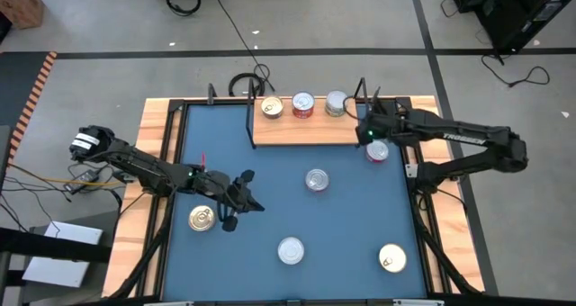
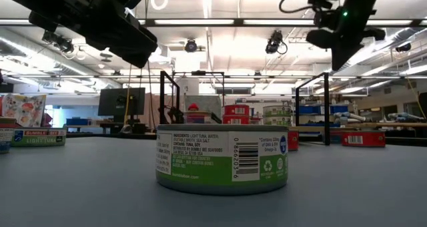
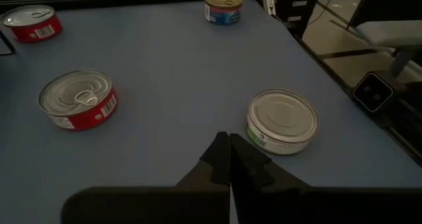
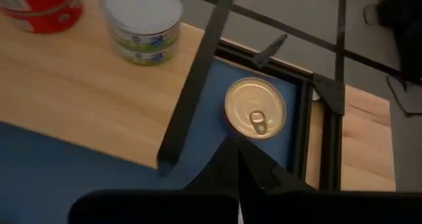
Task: Stack canned seafood by type on shelf
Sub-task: Stack the blue tuna can on top of the other blue tuna can on the shelf
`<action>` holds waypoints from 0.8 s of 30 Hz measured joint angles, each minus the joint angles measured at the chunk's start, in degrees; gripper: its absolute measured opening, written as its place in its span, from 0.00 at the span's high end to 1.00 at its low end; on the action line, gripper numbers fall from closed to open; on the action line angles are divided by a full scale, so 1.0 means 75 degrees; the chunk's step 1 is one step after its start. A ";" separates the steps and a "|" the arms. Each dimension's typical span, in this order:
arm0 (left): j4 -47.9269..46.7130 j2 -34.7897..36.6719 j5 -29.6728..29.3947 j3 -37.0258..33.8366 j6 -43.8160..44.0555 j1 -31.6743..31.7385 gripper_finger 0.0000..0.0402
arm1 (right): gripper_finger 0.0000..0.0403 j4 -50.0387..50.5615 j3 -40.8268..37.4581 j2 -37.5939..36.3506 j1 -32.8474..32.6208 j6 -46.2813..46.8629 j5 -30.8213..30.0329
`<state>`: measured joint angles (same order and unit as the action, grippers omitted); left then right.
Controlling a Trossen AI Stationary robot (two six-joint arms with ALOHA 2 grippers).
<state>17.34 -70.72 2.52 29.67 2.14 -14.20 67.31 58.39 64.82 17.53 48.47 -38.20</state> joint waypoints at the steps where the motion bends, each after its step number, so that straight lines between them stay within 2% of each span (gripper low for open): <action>1: 0.0003 0.0000 -0.0003 0.0000 0.0001 0.0000 1.00 | 1.00 -0.0149 0.0000 0.0057 0.0151 -0.0137 0.0093; 7: -0.0004 0.0000 -0.0006 0.0002 0.0001 0.0000 1.00 | 1.00 -0.1257 0.0000 0.0413 0.0625 -0.1099 0.0752; 16: -0.0034 0.0000 -0.0012 0.0003 0.0001 0.0000 1.00 | 1.00 -0.1757 0.0005 0.0891 0.0922 -0.1362 0.1193; 24: -0.0070 0.0000 -0.0015 0.0006 0.0010 0.0000 1.00 | 1.00 -0.2714 0.0003 0.1164 0.1051 -0.1886 0.1576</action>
<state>16.82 -70.72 2.42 29.71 2.22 -14.20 46.95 58.41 73.55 25.42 34.32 -26.38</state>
